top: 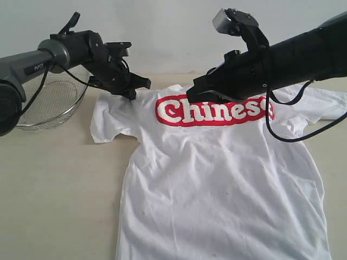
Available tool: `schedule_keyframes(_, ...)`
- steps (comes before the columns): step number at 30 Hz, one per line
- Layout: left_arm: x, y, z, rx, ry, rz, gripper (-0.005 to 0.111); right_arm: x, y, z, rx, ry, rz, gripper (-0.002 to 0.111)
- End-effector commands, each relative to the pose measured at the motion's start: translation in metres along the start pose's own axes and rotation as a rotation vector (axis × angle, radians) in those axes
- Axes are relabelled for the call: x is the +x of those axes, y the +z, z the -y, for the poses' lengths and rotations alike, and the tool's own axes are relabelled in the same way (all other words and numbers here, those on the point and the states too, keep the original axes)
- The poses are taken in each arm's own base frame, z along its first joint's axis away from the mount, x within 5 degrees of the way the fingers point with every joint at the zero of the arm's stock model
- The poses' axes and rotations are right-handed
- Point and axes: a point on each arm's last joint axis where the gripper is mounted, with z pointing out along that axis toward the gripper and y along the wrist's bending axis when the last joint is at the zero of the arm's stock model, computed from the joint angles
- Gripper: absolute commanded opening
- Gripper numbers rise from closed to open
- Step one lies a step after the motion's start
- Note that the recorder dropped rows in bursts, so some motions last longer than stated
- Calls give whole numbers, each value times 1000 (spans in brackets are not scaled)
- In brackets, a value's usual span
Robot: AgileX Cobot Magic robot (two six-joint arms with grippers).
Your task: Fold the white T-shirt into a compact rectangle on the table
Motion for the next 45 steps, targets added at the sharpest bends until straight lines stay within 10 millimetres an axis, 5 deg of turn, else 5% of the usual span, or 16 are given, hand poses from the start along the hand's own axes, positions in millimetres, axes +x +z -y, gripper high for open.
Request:
schedule_keyframes(1,-16,-16,10,71,-49,47,4,-1,-3,-2,-4,-14,2,0)
schedule_keyframes(6,-28,-30,21,172,-67,80,4,-1,-3,-2,-4,-16,1,0)
schedule_keyframes(16,-21,-17,30,222,54,70,4,-1,-3,-2,-5,-16,1,0)
schedule_keyframes(35,2,25,22,231,76,51,4,1,-3,-5,-38,-20,-12,0)
schedule_keyframes(45,2,30,7,72,29,56,4,2,-3,-3,-16,-33,-26,0)
